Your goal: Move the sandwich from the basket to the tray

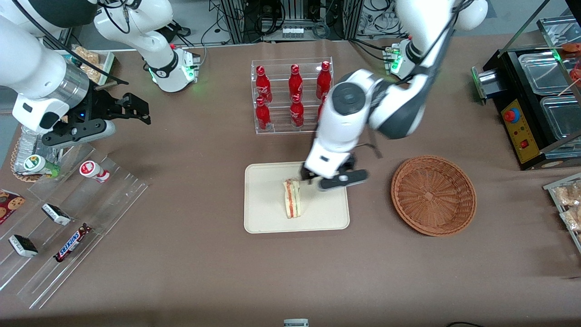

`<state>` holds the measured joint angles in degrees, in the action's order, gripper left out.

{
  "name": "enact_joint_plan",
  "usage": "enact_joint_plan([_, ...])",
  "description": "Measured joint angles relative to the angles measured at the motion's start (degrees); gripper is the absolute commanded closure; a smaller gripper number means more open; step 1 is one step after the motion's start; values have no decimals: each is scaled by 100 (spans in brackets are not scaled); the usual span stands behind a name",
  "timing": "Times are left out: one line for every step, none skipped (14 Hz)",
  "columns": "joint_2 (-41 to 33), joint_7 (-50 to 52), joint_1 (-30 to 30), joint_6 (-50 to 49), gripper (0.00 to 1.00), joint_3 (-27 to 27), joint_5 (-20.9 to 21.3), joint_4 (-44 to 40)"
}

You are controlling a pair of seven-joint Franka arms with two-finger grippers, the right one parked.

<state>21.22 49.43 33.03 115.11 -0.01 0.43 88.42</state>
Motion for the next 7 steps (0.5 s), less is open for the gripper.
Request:
enact_joint_plan([-177,-214,-284,-215,0,7,-1,45])
enact_joint_plan([-306,-482,-558,-350,0,13,-3,121])
enact_joint_plan([-396,-793,-834,-453,0,16,-4,208])
enact_joint_plan([-458,-1145,-1106,-572,0,18,-5,279])
enact_joint_plan([-509,-1494,-1369,-732,0,20,-6,314])
enact_joint_plan([-564,-1795,-1606,-884,0,21,-5,323])
enact_joint_plan([-640,-2080,-1839,-1021,0,24,-5,325])
